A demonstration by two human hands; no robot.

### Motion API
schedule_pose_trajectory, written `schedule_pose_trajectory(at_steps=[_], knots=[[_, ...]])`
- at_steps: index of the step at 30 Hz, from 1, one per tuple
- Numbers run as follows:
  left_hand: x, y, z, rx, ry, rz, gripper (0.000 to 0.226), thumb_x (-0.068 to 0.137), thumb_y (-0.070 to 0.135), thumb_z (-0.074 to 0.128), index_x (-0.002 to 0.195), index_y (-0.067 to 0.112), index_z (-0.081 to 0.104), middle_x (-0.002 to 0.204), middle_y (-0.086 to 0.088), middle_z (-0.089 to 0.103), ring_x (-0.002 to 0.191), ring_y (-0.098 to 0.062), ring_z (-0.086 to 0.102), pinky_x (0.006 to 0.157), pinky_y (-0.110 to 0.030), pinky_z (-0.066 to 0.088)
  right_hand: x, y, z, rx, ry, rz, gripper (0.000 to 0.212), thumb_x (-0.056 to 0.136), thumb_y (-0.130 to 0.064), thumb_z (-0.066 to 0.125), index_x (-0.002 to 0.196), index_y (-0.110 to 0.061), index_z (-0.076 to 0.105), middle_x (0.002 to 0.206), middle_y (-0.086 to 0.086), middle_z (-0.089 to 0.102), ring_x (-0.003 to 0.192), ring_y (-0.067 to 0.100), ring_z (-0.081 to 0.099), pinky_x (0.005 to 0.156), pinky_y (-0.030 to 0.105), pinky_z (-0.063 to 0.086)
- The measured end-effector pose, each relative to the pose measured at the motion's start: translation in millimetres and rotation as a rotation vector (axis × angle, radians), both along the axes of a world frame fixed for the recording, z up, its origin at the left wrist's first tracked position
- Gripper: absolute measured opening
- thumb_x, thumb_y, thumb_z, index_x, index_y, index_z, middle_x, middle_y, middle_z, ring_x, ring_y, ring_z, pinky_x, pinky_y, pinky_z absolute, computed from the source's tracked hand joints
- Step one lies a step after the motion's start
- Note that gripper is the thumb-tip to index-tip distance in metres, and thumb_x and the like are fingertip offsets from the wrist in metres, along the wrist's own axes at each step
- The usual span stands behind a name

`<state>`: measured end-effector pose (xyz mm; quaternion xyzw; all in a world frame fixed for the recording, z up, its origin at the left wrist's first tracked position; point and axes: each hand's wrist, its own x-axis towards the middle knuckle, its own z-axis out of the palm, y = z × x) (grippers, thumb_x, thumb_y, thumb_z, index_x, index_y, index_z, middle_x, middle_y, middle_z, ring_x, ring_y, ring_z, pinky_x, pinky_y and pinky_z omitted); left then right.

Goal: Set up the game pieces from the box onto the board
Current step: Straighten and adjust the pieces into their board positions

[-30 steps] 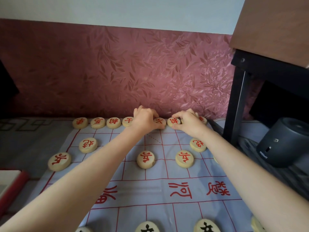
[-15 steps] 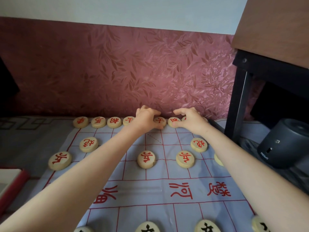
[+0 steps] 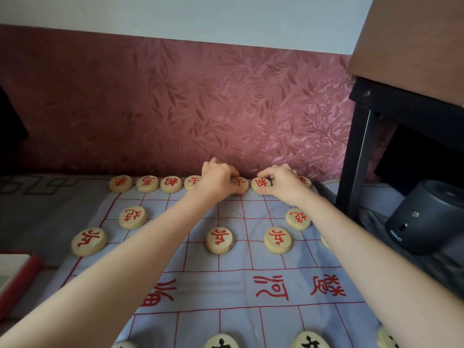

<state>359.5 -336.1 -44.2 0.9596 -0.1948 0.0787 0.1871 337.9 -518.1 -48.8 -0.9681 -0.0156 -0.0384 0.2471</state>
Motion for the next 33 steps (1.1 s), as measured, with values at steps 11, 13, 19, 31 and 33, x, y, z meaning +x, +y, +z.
schedule_pose_trajectory(at_steps=[11,13,19,31,33], knots=[[-1,1,-1,-0.012,0.0,0.001,0.052,0.073,0.047,0.071,0.118,0.022,0.062,0.107,-0.006,0.064,0.117,-0.026,0.038,0.096,-0.034,0.027,-2,3,0,-0.004,0.0,0.007,0.046,0.08,-0.033,0.07,0.123,-0.025,0.058,0.131,0.008,0.043,0.128,0.028,0.031,0.105,0.034,0.019],[-1,1,-1,-0.008,0.004,0.001,0.052,0.073,0.047,0.07,0.118,0.023,0.062,0.108,-0.005,0.064,0.117,-0.026,0.038,0.096,-0.034,0.027,-4,3,2,-0.024,-0.009,0.012,0.045,0.08,-0.035,0.07,0.123,-0.027,0.058,0.131,0.008,0.044,0.128,0.028,0.032,0.105,0.034,0.02],[-1,0,0,0.021,0.021,0.005,0.062,0.07,0.052,0.071,0.123,0.022,0.058,0.114,-0.006,0.062,0.12,-0.026,0.035,0.095,-0.034,0.026,-8,5,3,-0.003,0.0,-0.001,0.052,0.075,-0.039,0.073,0.124,-0.03,0.056,0.127,0.005,0.044,0.128,0.027,0.031,0.103,0.034,0.022],[-4,-19,10,-0.063,0.032,-0.057,0.049,0.08,0.043,0.066,0.124,0.025,0.057,0.119,-0.001,0.061,0.12,-0.025,0.035,0.098,-0.031,0.025,-30,-31,32,-0.144,-0.11,-0.201,0.044,0.092,-0.002,0.045,0.134,-0.015,0.048,0.134,0.011,0.043,0.124,0.03,0.03,0.107,0.033,0.02],[-4,-30,11,-0.025,0.042,-0.065,0.047,0.082,0.042,0.063,0.125,0.026,0.056,0.121,0.001,0.061,0.121,-0.026,0.035,0.099,-0.031,0.025,-32,-32,29,-0.134,-0.095,-0.246,0.047,0.092,0.001,0.04,0.135,-0.015,0.047,0.13,0.014,0.04,0.122,0.034,0.034,0.108,0.036,0.023]])
